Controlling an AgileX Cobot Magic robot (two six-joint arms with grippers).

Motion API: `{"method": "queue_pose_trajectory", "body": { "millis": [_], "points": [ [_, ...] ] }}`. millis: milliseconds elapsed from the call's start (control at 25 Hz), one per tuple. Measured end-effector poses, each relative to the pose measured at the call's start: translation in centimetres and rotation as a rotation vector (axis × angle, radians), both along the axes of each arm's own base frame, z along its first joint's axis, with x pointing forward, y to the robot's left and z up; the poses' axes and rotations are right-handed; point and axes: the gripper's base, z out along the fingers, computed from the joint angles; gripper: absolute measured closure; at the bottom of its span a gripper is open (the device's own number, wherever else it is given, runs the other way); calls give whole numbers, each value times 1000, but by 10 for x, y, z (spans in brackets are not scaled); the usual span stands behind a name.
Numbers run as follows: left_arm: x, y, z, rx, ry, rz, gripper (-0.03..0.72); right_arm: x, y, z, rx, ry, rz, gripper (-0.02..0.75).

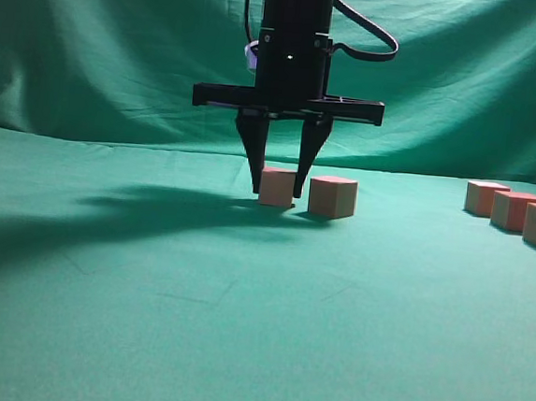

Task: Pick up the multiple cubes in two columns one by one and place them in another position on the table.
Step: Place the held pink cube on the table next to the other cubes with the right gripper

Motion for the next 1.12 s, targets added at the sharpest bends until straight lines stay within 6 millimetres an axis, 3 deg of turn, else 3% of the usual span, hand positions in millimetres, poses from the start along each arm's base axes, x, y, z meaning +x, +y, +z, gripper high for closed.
{"method": "queue_pose_trajectory", "body": {
  "millis": [120, 1120],
  "points": [
    [0, 0, 0, 0, 0, 0, 688, 0, 0, -3, -2, 5, 0, 424],
    [0, 0, 0, 0, 0, 0, 688, 1, 0, -4, -10, 0, 27, 428]
  ]
}}
